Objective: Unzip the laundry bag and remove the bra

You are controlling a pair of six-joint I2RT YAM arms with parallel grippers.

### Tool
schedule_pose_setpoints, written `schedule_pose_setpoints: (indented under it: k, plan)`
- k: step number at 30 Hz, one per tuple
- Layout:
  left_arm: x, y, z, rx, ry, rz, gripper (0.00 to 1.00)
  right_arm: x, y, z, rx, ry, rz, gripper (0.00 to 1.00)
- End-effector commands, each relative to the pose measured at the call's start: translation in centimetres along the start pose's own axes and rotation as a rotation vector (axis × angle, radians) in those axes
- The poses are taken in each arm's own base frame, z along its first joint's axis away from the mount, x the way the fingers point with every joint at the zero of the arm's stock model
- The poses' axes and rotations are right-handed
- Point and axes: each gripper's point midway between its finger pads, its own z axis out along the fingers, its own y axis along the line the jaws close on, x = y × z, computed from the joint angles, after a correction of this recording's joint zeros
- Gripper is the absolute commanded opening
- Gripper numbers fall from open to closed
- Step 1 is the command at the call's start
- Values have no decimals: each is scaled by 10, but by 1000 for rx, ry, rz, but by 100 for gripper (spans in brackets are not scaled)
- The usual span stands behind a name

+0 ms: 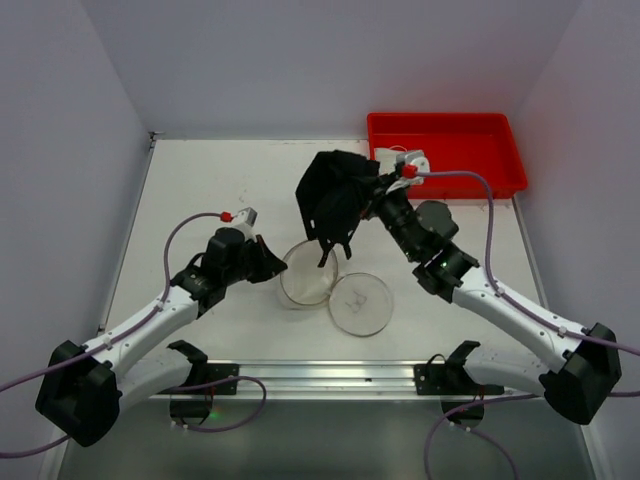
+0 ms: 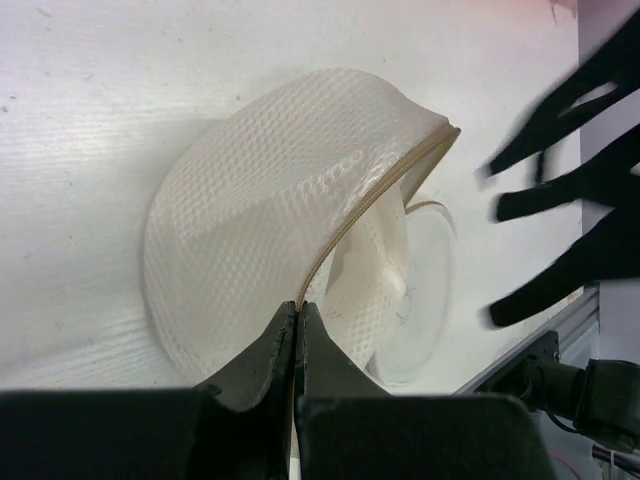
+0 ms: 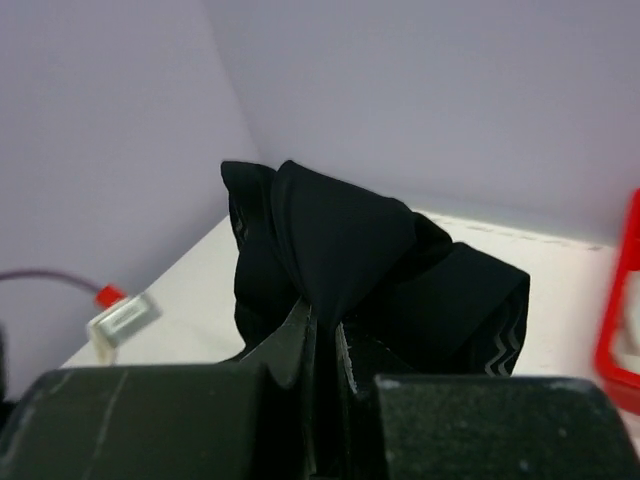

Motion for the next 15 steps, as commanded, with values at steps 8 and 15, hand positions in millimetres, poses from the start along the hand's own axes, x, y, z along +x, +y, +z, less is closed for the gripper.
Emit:
schedule_pose_setpoints:
  k: [8,15]
  plan:
    - [-27,7,1,-77,-104,10,0,-118,-162,24,442,-132,-119,0]
    - [-23,12,-1,-99,-88,18,0,-121,-302,49,730,-117,-113,0]
